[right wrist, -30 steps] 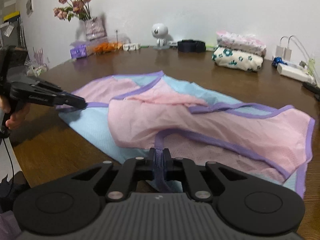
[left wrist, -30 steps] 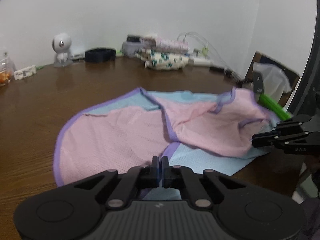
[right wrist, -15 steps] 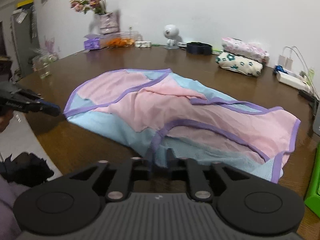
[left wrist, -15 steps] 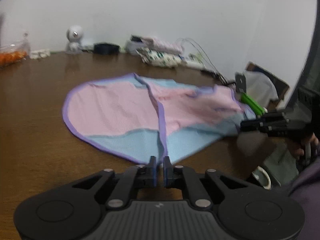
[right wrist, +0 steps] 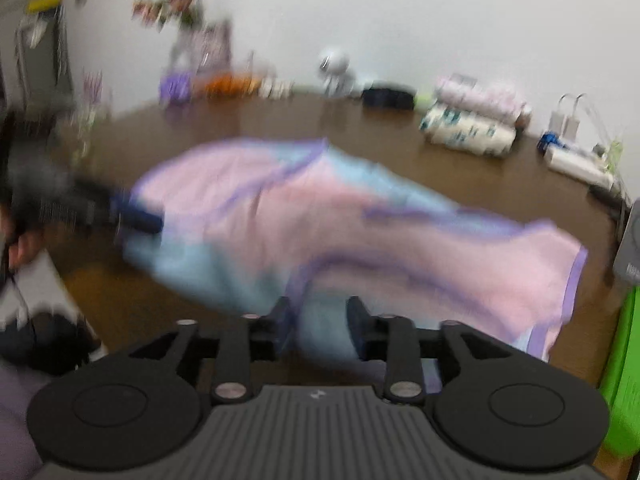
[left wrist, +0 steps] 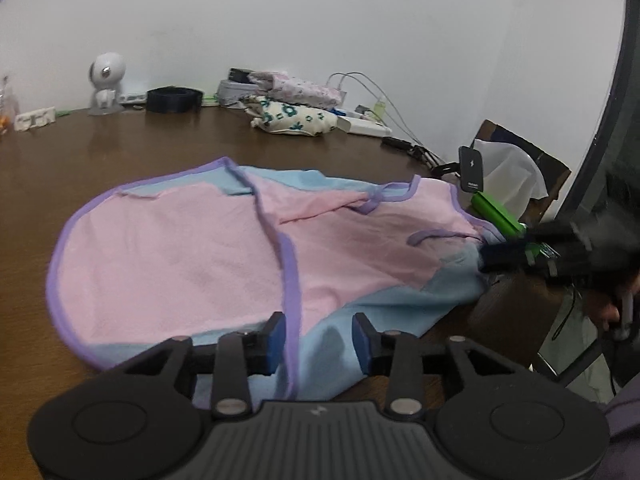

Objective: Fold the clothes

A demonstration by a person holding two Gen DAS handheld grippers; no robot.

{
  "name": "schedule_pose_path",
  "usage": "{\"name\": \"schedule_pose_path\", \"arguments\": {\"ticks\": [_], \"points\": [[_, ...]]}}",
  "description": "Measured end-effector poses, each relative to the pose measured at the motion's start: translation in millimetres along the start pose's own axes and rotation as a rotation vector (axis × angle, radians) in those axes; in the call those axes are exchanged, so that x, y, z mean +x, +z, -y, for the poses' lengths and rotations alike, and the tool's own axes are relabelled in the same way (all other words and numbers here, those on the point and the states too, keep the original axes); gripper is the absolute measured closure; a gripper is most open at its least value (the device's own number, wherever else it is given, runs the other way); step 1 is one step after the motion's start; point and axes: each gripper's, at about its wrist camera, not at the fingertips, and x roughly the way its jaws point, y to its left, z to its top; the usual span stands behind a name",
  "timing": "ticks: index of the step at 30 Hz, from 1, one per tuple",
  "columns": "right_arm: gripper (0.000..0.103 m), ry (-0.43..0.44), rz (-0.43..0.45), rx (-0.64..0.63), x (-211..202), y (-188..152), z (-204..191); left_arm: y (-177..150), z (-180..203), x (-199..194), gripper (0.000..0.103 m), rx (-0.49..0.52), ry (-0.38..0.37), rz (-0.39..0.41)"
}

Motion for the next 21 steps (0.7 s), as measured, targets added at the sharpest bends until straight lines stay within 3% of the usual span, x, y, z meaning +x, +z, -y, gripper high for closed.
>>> {"name": "schedule_pose_path", "arguments": {"ticks": [1,4,7,8,9,11,15,16,17,18,21], "points": [[0.057,-0.026,0.005,0.039,11.2,11.2,8.6,4.0,0.7,4.0,0.063,0.004,-0.002,-0.006],[0.056,-0.088,-0.031,0.178,55.6,42.7,36.5,21.3,-0.3,11.2,0.063,0.024,0.016,-0.014],[0.063,-0.085,-0.099,0.32,101.4,58.4,57.5,50.6,-10.6,10.1,0.061,0.049,0.061,0.017],[0.084,-0.071,-0.103,0.347,111.4,60.8,61.5,61.8,-15.6,12.0,0.059,0.047,0.08,0.022],[0.098,-0.065,-0.099,0.367,118.9,63.9,64.6,73.8,-21.4,16.1,0.059,0.039,0.105,0.018],[0.1,-0.086,-0.055,0.383,124.5,72.3,67.1,97.4,-29.2,29.6,0.063,0.039,0.137,-0.007],[0.097,-0.178,0.048,0.305,129.1,80.0,66.5,133.0,-36.5,69.3,0.062,0.028,0.166,-0.044],[0.088,-0.222,0.07,0.307,129.3,76.6,68.0,136.5,-39.4,79.9,0.062,0.002,0.182,-0.055],[0.072,-0.244,0.093,0.311,126.4,72.3,69.9,139.3,-42.9,90.0,0.062,-0.026,0.196,-0.066],[0.065,-0.245,0.112,0.319,121.7,67.8,73.2,142.2,-46.4,100.1,0.061,-0.055,0.209,-0.078],[0.062,-0.198,0.167,0.376,107.2,58.6,85.4,146.6,-58.1,127.6,0.057,-0.151,0.25,-0.112]]}}
